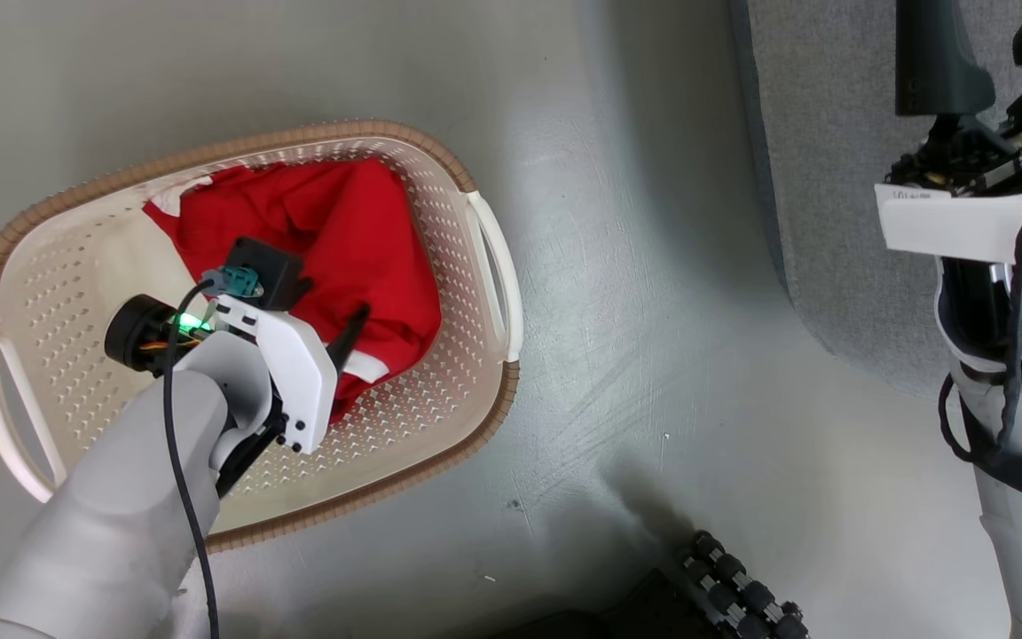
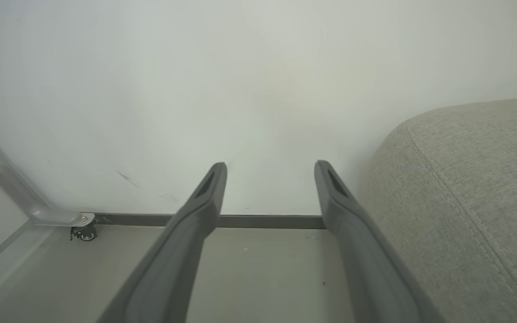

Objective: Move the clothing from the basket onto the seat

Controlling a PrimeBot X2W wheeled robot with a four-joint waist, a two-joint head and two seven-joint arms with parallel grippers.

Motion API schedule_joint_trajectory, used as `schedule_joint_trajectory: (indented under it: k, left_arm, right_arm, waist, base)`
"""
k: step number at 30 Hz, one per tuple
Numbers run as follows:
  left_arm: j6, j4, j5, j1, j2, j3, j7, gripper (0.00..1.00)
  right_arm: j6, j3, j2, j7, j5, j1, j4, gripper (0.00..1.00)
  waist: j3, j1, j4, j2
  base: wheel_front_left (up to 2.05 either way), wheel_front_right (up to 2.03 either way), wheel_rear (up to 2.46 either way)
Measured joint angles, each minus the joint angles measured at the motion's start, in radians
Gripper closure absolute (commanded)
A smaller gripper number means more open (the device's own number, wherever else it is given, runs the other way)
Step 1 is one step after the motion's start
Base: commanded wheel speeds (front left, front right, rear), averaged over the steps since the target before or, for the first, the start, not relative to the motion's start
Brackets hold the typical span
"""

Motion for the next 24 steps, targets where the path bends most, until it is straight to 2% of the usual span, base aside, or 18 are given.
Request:
schedule_joint_trajectory:
  k: [5,6,8,17,24]
  left_arm:
    - [0.000,0.010,-0.008,-0.023,0.006,-0.011,0.008,0.00]
    - [0.000,0.011,-0.008,-0.028,0.007,-0.013,0.008,0.10]
    - [0.000,0.014,-0.008,-0.036,0.010,-0.017,0.007,1.00]
    - [0.000,0.029,-0.016,-0.039,0.019,-0.042,0.006,1.00]
    - [0.000,0.026,-0.032,-0.039,0.025,-0.034,-0.051,1.00]
  right_arm:
    - [0.000,0.002,0.003,0.000,0.001,-0.009,0.001,0.00]
    - [0.000,0.002,0.004,0.000,0.001,-0.011,0.001,0.00]
    - [0.000,0.003,0.006,0.000,0.001,-0.017,0.002,0.00]
    - [0.000,0.001,0.009,0.000,0.000,-0.029,0.011,0.00]
    - [0.000,-0.002,0.009,0.000,-0.003,-0.037,0.019,0.00]
  waist:
    - [0.017,0.0000,-0.010,0.0000]
    - [0.019,0.0000,-0.011,0.0000]
    - [0.024,0.0000,-0.013,0.0000]
    - [0.025,0.0000,-0.011,0.0000]
    - [0.016,0.0000,-0.001,0.0000]
  base:
    - [0.00,0.00,0.00]
    - [0.00,0.00,0.00]
    - [0.00,0.00,0.00]
    - [0.00,0.00,0.00]
    - [0.00,0.00,0.00]
